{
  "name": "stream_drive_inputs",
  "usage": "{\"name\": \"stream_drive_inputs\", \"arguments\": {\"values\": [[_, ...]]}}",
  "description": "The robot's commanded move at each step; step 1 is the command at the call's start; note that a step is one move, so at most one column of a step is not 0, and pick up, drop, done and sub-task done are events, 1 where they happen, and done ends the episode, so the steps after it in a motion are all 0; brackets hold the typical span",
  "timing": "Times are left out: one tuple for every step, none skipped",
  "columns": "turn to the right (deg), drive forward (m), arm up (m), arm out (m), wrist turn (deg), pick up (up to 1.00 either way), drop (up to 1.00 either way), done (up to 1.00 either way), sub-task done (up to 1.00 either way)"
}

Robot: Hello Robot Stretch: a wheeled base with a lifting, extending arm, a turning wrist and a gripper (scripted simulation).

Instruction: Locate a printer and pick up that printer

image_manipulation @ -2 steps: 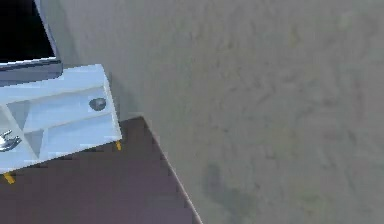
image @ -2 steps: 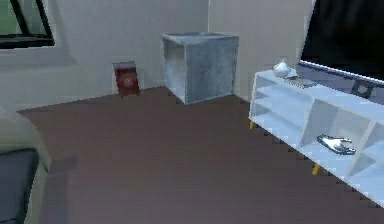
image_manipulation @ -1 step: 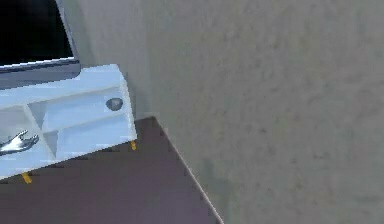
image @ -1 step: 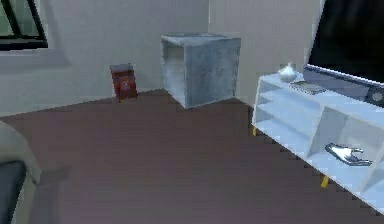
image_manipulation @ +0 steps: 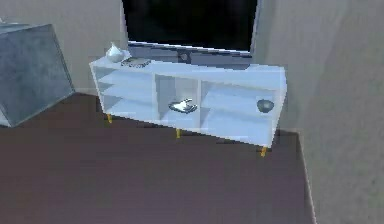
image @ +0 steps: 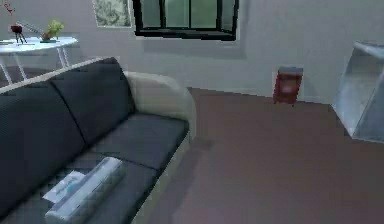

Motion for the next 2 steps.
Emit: {"name": "stream_drive_inputs", "arguments": {"values": [[-45.0,0.00,0.00,0.00,0.0,0.00,0.00,0.00,0.00],[-45.0,0.00,0.00,0.00,0.0,0.00,0.00,0.00,0.00]]}}
